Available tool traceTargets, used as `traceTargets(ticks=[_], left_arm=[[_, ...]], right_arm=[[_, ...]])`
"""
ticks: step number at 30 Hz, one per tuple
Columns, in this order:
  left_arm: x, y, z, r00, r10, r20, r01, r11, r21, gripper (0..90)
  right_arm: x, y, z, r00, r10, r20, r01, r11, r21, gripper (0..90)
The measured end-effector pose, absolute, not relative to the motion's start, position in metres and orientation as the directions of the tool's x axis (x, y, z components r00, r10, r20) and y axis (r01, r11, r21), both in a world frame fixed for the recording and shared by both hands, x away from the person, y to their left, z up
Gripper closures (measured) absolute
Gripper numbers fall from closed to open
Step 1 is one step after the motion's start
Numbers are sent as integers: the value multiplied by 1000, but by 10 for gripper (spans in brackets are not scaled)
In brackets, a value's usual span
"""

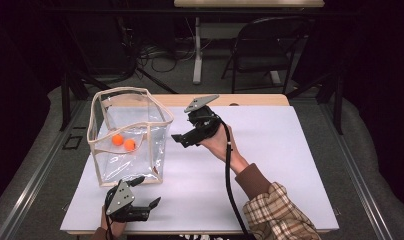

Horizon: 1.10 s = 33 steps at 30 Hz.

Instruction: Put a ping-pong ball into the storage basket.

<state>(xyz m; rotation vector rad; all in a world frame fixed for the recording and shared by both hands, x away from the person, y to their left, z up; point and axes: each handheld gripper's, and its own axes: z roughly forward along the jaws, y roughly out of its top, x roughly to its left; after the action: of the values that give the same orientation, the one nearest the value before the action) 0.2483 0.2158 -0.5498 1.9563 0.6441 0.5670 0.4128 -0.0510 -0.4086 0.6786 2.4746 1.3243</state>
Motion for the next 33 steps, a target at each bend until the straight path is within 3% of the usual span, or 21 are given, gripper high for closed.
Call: traceTargets(ticks=[22, 24, 33], left_arm=[[248, 215, -550, 754, 646, 120, 198, -398, 896, 161], [248, 215, -549, 754, 646, 123, 196, -400, 895, 161], [248, 216, -549, 753, 646, 121, 199, -399, 895, 161]], right_arm=[[402, -83, -422, -845, 535, -11, 307, 502, 808, 20], [396, -104, -432, -827, 561, -7, 336, 506, 794, 4], [388, -119, -443, -817, 577, -17, 352, 522, 776, 2]])
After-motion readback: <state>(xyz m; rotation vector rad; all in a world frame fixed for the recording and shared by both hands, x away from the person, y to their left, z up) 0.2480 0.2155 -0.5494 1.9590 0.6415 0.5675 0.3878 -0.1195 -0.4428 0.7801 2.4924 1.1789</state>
